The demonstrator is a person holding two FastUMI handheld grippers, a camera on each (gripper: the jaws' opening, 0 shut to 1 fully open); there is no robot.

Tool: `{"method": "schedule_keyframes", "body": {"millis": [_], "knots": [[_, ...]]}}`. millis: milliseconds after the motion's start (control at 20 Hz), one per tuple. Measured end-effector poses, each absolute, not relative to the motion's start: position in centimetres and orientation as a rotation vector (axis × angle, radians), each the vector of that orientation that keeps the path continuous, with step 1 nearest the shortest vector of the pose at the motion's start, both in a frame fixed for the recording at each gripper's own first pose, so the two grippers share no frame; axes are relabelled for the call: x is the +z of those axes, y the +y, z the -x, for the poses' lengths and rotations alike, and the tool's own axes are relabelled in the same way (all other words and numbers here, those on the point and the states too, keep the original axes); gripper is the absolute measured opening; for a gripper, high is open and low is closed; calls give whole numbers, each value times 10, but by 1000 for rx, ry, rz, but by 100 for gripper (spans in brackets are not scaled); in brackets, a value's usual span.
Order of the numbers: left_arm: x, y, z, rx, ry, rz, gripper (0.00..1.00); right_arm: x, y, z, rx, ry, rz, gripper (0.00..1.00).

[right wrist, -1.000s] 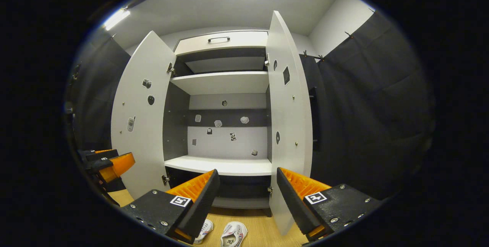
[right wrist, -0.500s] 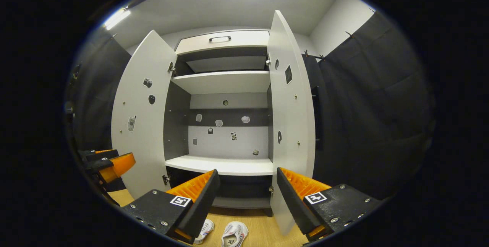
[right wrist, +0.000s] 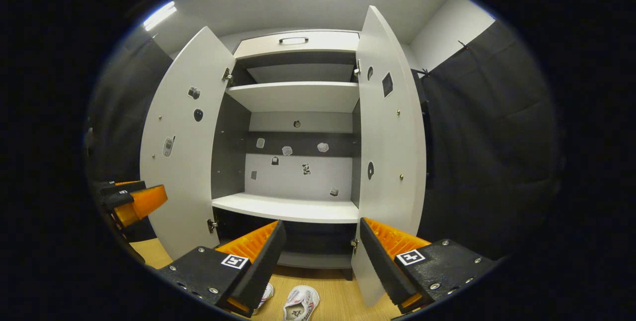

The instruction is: Grab one shoe with the right hand and put it into the shoe cabinet, grab the other shoe with the left hand and put it into the shoe cabinet; then close the right door with the right hand and the left door with the left hand.

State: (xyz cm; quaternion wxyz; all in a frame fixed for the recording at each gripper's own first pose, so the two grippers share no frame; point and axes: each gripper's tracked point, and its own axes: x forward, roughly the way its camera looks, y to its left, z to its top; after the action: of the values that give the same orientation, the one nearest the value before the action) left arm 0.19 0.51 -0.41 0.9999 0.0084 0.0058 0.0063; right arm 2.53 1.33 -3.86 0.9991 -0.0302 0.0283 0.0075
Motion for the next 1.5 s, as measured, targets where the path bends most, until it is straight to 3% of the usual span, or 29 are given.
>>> {"method": "schedule_keyframes", "body": {"millis": [350,450,900,1500], "knots": [[-11,9,0,25,23,-23,99,-142,22,-43,32,239,103,93],[-13,9,2,25,30,-16,96,-183,23,-44,38,313,106,92],[-16,16,5,41,41,-8,96,-332,24,-22,51,605,98,93],[-20,20,4,47,54,-14,96,-430,0,-32,-1,811,113,91]]}}
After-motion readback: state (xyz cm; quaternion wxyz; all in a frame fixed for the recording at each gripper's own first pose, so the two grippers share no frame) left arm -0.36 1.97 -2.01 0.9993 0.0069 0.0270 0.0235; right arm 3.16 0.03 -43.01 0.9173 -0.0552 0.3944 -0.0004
